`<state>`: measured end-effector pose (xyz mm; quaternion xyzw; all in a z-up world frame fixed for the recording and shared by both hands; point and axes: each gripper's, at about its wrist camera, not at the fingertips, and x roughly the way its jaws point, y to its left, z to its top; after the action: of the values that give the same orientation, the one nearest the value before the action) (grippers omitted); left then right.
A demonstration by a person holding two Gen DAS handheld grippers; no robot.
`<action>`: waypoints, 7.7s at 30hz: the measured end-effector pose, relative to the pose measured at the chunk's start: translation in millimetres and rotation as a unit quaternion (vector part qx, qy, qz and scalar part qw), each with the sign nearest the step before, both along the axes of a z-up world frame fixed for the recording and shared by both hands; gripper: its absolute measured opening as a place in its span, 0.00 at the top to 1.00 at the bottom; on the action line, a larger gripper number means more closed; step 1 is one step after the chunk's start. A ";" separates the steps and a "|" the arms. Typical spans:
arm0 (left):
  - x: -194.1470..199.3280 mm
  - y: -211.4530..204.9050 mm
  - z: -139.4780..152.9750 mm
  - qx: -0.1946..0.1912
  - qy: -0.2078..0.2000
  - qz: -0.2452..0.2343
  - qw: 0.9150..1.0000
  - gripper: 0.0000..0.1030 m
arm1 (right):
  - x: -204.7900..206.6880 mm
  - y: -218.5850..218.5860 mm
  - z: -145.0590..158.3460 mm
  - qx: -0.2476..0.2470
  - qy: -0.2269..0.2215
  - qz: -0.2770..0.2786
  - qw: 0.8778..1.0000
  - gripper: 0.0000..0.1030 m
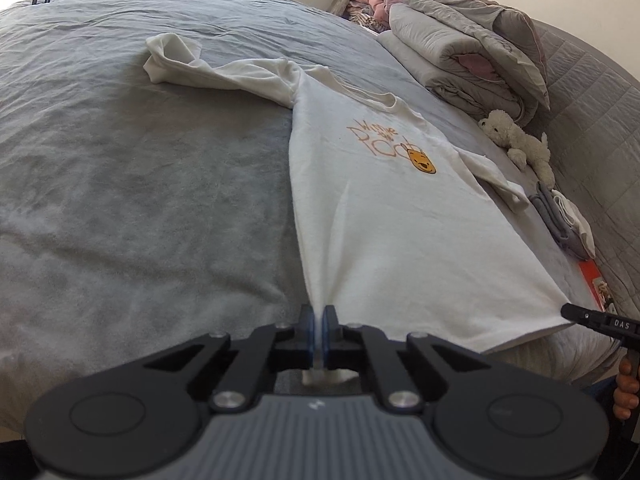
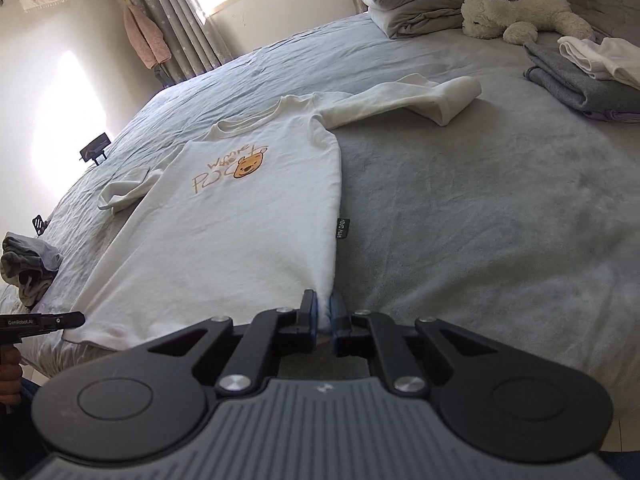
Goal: Fold clothes
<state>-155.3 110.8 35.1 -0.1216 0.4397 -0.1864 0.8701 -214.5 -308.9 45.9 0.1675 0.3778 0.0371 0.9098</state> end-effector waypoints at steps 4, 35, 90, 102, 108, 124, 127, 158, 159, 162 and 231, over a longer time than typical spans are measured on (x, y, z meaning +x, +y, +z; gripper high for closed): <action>8.2 -1.1 -3.7 0.020 0.006 -0.004 1.000 0.95 | 14.5 9.9 -16.4 -0.042 0.039 0.009 0.998 0.92; 280.2 48.4 36.6 0.146 -0.087 0.263 0.950 0.18 | 205.1 21.4 13.7 -0.139 0.013 0.050 0.989 0.51; 110.1 164.4 91.8 0.066 -0.104 0.568 0.813 0.71 | 224.4 26.7 -0.9 -0.172 0.021 0.020 0.985 0.51; 153.3 180.8 60.7 0.114 -0.037 0.452 0.884 0.58 | 224.5 79.6 13.9 -0.128 -0.043 0.128 0.982 0.50; 162.4 168.9 53.6 0.183 -0.068 0.325 0.925 0.37 | 254.9 158.8 21.1 -0.135 -0.065 0.222 0.963 0.46; 170.4 165.1 36.5 0.259 -0.081 0.200 0.941 0.86 | 395.7 334.9 -23.1 -0.175 -0.021 0.298 0.938 0.63; 168.3 170.7 36.4 0.233 -0.078 0.192 0.950 0.94 | 390.6 334.2 -19.7 -0.182 -0.033 0.298 0.936 0.92; 173.3 200.1 46.9 0.100 -0.042 0.315 0.943 0.95 | 313.1 356.1 8.8 -0.107 -0.137 0.331 0.927 0.41; 173.4 200.1 46.5 0.100 -0.041 0.316 0.943 0.95 | 304.3 360.5 4.3 -0.118 -0.136 0.347 0.920 0.41; 173.9 201.0 44.9 0.100 -0.037 0.318 0.942 0.95 | 292.3 371.5 -11.8 -0.146 -0.127 0.376 0.906 0.41; 183.6 249.0 16.0 0.094 0.000 0.292 0.952 0.90 | 248.1 487.4 -24.7 -0.117 -0.168 0.450 0.869 0.45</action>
<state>28.4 359.8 51.1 -0.1625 0.4009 0.1180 0.8938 33.6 178.5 21.1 -0.1367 0.2548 0.4253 0.8576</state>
